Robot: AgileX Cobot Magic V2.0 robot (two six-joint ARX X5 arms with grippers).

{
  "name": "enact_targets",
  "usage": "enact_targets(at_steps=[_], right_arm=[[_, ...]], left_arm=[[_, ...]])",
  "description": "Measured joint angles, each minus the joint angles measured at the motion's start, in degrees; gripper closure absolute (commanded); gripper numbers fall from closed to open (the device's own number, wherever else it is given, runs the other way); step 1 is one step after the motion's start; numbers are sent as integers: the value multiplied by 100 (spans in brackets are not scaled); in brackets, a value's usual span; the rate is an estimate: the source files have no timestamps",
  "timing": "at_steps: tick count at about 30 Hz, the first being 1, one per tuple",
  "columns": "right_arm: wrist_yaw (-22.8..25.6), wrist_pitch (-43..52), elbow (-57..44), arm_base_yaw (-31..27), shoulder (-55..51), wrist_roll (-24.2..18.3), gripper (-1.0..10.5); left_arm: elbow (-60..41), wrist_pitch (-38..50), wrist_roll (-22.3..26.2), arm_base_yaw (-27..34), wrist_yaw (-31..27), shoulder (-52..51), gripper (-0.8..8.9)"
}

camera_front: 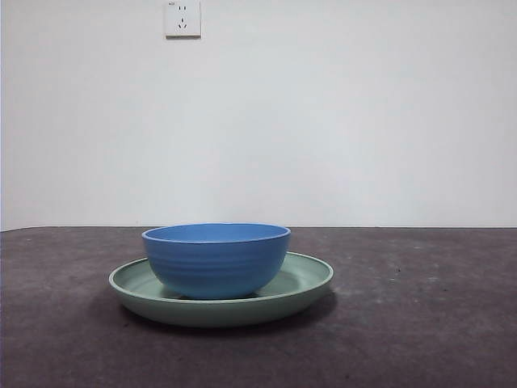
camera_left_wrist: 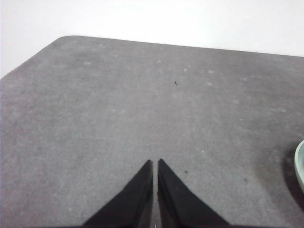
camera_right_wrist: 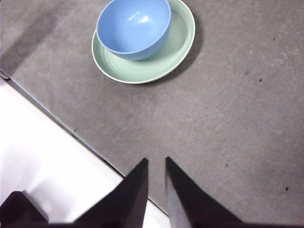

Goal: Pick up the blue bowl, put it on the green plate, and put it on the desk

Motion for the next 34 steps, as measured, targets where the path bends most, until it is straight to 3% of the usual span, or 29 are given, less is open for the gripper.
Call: enact_targets(at_steps=[34], right_arm=[[0,0,0,-2,-2,0,893]], left_arm=[[-4,-151,245,61,0,-254,794]])
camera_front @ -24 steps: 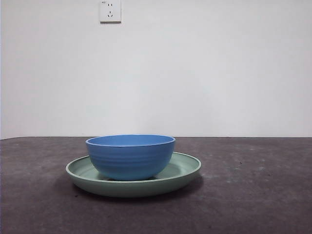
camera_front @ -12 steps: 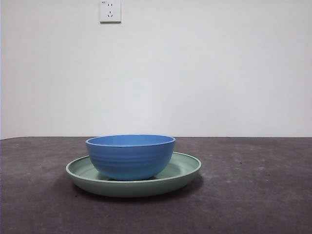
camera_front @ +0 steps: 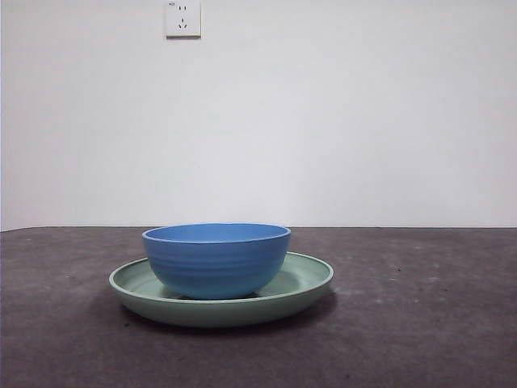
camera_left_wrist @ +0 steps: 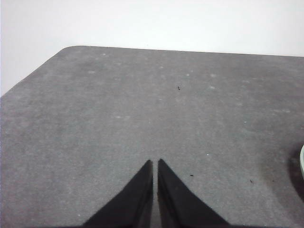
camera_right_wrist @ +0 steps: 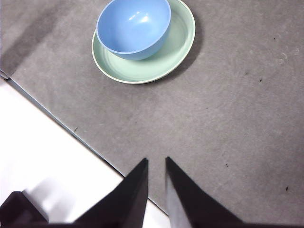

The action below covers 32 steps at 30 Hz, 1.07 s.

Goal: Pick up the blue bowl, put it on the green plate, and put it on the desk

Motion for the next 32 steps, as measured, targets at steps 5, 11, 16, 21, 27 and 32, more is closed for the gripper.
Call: enact_targets(at_steps=[5,11,16,21,27,32], right_arm=[[-44,-2,-2,-131,-142,0,893],[-50,234,-46,-511,-354,-284,893],[-87,1488,-621,-1250,-684,-503,894],[-81,2948,-1626,-1845,-1239,-540,894],[-79,4972,-3150,-2105,-2157,-564,893],[-52,6028,-4170,-2170,-2990,-577,893]], left_arm=[[0,0,0,0,0,0,794],[0,0,0,0,0,0,794],[0,0,2,0,0,0,794],[0,0,2,0,0,0,794],[0,0,0,0,0,0,794],[0,0,0,0,0,0,794]])
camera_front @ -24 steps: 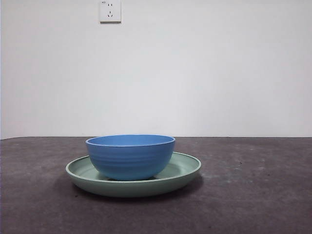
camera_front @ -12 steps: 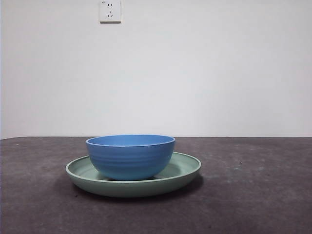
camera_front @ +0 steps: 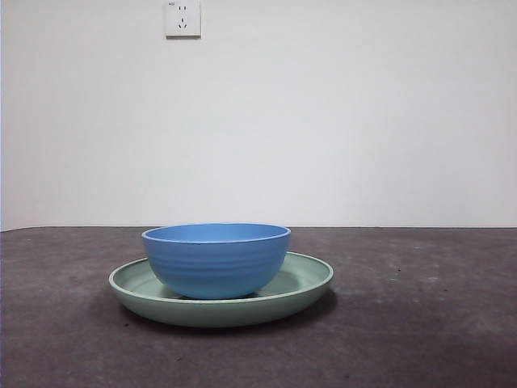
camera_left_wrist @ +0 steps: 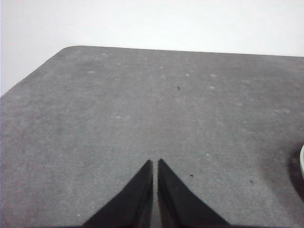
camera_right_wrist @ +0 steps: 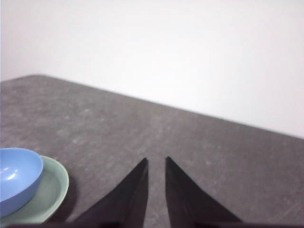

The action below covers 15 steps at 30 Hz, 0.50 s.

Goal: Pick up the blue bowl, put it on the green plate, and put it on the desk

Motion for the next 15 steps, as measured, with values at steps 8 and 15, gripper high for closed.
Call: enact_targets(at_steps=[8,15], right_arm=[[4,516,-896,-9,-584,-2,893],[107,608,-1165,-59,-584,-190,893]], left_arm=[[0,0,2,0,0,0,794],[0,0,2,0,0,0,794]])
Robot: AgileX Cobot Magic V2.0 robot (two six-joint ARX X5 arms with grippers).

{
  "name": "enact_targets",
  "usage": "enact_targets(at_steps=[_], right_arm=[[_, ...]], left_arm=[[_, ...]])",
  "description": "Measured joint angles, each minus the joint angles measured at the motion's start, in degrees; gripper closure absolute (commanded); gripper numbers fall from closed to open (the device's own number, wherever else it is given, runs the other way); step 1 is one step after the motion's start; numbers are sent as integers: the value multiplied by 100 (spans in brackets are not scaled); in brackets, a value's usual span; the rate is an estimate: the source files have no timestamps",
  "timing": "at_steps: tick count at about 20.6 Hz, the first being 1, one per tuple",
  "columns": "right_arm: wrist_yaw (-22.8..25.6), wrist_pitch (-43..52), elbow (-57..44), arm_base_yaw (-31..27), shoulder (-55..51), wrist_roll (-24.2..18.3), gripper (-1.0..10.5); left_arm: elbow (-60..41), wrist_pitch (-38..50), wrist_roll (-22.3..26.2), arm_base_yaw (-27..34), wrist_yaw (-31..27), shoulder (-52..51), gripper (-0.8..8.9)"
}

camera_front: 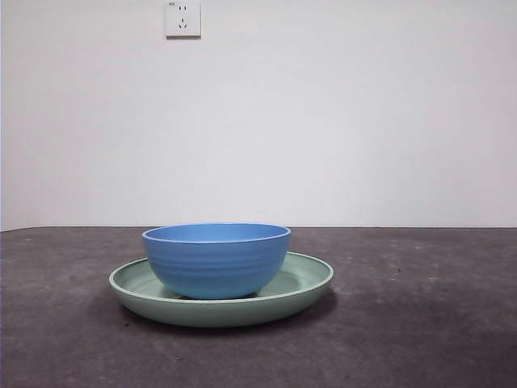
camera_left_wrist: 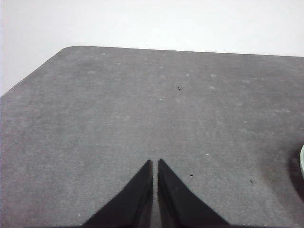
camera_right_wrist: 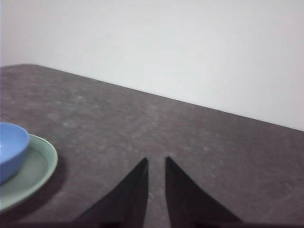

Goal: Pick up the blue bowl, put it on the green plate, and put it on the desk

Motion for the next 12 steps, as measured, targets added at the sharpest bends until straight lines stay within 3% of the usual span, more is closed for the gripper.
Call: enact_targets(at_steps=[7,12], right_arm=[[66,87,-299,-15,-2,-111,894],[195,-391,-356,-33,7,-109,893]], left_arm=[[0,0,0,0,0,0,794],[0,0,0,0,0,0,794]])
